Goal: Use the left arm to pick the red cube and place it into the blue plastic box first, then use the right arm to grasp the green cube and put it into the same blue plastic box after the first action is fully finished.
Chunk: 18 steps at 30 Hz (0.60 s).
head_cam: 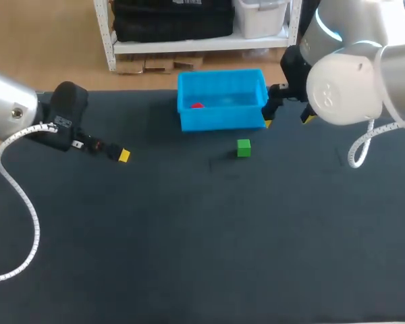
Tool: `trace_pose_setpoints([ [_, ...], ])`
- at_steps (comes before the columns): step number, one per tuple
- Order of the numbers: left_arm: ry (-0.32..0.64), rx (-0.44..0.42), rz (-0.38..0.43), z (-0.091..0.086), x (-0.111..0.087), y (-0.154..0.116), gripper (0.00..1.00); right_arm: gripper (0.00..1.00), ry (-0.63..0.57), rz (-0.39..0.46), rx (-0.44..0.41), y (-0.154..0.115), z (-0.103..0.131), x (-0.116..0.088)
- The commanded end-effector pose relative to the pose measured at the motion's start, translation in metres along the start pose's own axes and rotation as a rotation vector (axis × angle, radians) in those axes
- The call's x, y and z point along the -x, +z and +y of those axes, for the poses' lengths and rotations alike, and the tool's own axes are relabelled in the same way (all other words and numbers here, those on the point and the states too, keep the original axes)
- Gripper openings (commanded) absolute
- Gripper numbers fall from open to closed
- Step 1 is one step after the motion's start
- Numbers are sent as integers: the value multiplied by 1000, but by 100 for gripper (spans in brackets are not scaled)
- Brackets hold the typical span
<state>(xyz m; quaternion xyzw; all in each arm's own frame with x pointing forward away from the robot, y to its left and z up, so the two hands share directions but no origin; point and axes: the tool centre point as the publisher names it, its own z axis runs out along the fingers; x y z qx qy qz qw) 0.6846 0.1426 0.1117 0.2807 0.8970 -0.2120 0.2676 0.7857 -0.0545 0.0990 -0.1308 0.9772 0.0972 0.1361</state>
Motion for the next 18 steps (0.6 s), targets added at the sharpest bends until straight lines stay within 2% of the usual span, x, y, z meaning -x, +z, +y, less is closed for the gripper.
trace_pose_setpoints([
  [1,2,-4,-7,1,-1,0,100,100,2,-6,-4,-1,1,-3],
  [5,2,-4,-7,1,-1,0,100,100,3,3,-8,1,4,0],
  [10,2,-4,-7,1,-1,0,100,100,5,57,-66,16,17,9],
  [18,2,-4,-7,1,-1,0,100,100,99,102,-105,38,30,8],
])
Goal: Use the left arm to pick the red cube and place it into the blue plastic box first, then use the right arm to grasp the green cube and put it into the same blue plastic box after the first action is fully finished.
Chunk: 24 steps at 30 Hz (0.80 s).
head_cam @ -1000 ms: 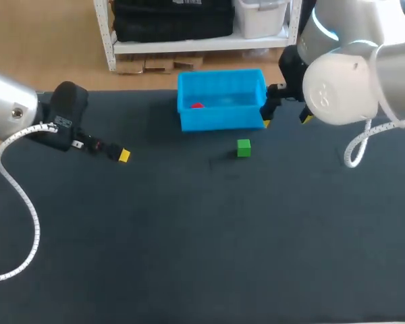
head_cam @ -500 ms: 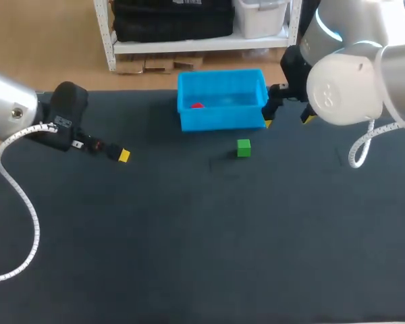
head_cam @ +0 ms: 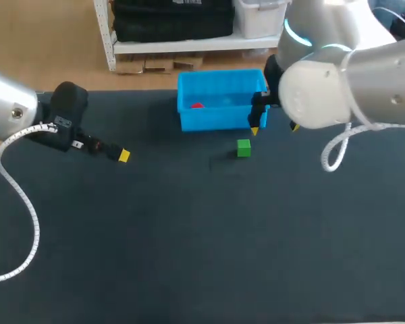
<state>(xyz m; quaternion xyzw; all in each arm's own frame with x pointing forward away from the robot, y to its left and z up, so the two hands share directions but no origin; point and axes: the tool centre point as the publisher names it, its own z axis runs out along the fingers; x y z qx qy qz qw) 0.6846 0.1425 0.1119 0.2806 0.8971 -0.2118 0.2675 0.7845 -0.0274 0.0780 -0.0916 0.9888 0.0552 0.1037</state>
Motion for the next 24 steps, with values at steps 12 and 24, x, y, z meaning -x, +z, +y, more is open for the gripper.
trace_pose_setpoints([
  [12,2,-4,-7,1,-1,1,100,100,87,79,-55,30,20,15],
  [24,2,-4,-7,1,-1,1,100,100,85,91,-40,48,32,25],
])
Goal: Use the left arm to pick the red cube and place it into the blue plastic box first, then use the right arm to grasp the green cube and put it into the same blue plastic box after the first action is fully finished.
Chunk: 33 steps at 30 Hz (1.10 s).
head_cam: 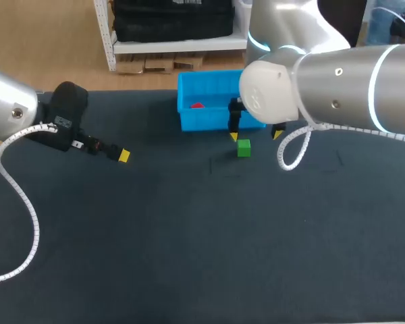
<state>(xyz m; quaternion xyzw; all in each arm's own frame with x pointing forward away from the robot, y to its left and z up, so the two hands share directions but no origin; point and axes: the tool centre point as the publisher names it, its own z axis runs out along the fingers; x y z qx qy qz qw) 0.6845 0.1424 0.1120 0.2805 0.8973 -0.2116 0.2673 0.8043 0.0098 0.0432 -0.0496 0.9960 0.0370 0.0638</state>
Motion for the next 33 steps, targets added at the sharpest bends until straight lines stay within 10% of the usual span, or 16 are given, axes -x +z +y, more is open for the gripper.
trace_pose_setpoints([
  [1,2,-4,-7,1,-2,1,100,100,-1,12,-2,7,5,9],
  [30,2,-4,-7,1,-2,1,100,100,-28,44,14,46,12,13],
  [31,2,-4,-7,1,-2,1,100,85,-29,44,13,46,11,13],
  [33,2,-4,-7,1,-2,1,100,0,-32,44,8,46,11,13],
])
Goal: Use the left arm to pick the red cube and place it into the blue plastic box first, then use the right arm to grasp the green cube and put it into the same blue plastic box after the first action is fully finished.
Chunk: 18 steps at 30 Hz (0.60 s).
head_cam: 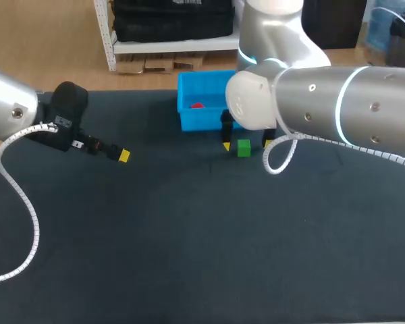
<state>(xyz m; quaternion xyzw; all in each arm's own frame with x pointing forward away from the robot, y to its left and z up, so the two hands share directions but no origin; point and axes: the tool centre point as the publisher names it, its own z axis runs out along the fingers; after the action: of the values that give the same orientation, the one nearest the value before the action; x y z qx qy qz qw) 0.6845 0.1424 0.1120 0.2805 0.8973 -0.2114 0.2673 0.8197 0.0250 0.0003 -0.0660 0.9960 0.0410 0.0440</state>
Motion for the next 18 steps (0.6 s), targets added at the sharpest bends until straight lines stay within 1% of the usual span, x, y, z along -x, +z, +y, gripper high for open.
trace_pose_setpoints([
  [1,2,-5,-8,1,-2,1,100,0,-2,4,-5,1,0,1],
  [11,2,-5,-8,1,-2,1,100,0,-1,12,-11,2,1,-3],
  [18,2,-5,-8,1,-2,1,100,0,1,3,-28,-9,-1,-4],
])
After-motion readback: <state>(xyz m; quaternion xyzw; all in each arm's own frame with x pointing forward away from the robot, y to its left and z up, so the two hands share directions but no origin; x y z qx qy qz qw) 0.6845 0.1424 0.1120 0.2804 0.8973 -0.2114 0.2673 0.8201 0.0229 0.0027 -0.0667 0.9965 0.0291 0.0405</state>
